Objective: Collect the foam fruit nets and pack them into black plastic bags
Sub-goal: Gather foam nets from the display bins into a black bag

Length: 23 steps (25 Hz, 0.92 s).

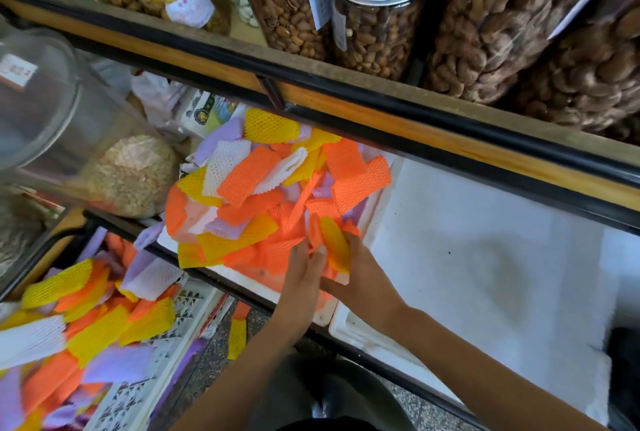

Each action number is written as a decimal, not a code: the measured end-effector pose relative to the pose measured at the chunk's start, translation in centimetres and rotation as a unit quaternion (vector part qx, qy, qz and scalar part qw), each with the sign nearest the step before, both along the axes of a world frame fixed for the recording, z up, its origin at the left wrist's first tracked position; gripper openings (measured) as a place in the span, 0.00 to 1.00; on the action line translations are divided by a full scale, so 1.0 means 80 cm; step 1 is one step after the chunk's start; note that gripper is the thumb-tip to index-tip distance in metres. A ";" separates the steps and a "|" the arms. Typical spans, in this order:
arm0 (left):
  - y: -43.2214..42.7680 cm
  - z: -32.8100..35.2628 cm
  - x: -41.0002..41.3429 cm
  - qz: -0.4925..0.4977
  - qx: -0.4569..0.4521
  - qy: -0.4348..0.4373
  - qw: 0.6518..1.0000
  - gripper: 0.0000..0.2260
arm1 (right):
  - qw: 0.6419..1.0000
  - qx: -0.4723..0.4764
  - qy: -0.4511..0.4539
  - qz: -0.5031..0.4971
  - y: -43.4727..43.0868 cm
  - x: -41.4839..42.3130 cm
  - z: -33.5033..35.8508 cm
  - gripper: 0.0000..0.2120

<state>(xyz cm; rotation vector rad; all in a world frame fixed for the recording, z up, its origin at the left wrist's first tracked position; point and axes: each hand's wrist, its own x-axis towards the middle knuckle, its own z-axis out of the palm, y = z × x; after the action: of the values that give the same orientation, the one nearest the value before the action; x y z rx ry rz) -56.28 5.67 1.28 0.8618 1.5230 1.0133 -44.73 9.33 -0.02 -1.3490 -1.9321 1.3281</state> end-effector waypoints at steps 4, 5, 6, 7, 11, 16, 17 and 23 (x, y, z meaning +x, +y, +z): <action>-0.002 0.009 -0.009 -0.118 -0.002 -0.015 0.993 0.20 | 0.987 -0.038 -0.026 -0.151 0.014 0.012 0.007 0.22; 0.002 0.010 -0.019 -0.139 0.002 0.015 0.990 0.17 | 0.985 -0.045 -0.040 -0.163 0.018 0.014 0.008 0.21; 0.008 0.009 -0.034 -0.139 0.023 0.036 0.989 0.15 | 0.983 -0.047 -0.058 -0.165 0.021 0.015 0.010 0.20; 0.017 0.007 -0.055 -0.115 0.059 0.050 0.990 0.15 | 0.982 -0.041 -0.083 -0.164 0.023 0.014 0.014 0.20; 0.073 -0.010 -0.163 -0.027 0.117 0.220 0.968 0.15 | 0.968 -0.024 -0.138 -0.208 0.024 -0.005 0.019 0.23; 0.146 -0.069 -0.248 -0.196 0.089 0.422 0.881 0.28 | 0.952 -0.002 -0.179 -0.247 0.016 -0.046 0.013 0.24; 0.153 -0.077 -0.257 -0.197 0.076 0.429 0.878 0.27 | 0.950 0.003 -0.177 -0.256 0.013 -0.055 0.011 0.25; 0.166 -0.104 -0.277 -0.174 0.041 0.361 0.915 0.29 | 0.941 -0.021 -0.185 -0.282 -0.005 -0.094 0.000 0.26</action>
<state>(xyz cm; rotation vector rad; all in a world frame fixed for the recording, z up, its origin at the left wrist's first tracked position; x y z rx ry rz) -78.45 18.92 -7.01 1.6255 1.8338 0.5067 -52.23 8.93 -0.04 -2.0918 -1.5348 0.8788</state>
